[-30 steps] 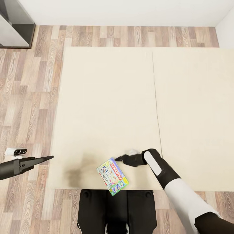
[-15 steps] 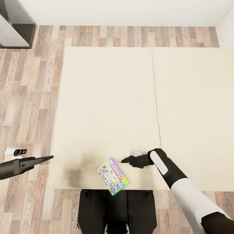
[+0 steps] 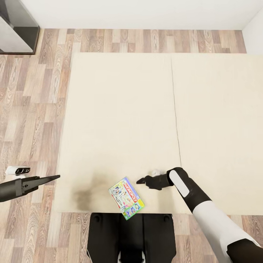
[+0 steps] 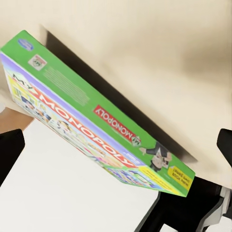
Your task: Put all the toys in the child's room - the three board games (two on the bed and one on the table), the two jigsaw puzzles on the table, and the tennis ball on the table - inside the toy box on the table in the child's room.
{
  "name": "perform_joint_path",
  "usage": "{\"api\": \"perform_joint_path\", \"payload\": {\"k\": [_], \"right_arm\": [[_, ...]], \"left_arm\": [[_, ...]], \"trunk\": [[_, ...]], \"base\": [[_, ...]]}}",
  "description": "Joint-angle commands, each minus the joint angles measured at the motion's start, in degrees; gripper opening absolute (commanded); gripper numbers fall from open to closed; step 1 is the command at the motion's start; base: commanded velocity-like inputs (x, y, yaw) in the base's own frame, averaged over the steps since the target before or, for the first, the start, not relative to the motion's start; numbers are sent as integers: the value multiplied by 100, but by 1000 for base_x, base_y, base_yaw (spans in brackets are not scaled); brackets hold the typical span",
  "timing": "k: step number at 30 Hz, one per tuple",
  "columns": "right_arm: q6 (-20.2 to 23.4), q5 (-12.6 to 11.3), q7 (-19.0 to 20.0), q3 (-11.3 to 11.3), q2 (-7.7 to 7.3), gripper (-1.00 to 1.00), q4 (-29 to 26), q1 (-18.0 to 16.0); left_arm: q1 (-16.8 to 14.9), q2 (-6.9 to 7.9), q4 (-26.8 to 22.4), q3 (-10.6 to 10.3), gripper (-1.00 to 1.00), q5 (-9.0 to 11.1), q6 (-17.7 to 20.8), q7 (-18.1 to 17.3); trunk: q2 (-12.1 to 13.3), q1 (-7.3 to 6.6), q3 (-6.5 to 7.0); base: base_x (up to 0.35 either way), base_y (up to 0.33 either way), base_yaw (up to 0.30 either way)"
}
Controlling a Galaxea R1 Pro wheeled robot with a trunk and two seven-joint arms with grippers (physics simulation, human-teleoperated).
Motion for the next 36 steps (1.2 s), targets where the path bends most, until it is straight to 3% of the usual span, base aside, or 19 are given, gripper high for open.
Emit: {"api": "perform_joint_path", "payload": {"k": [1,26,36], "right_arm": [[13,61,59,15,-3,100,1,-2],[50,72,70,49,86,100,219,3],[43,99,74,53,101,100,626,3]], "left_arm": [[-1,2,-1,0,100,-3,61,-24],[-1,2,-1,1,100,1,61,-29],[-1,2,-1,4,100,1,61,-29]], "trunk": [[-9,3,-6],[-9,3,-6],[-9,3,-6]], "base": [[0,0,0],[0,0,0],[0,0,0]]}}
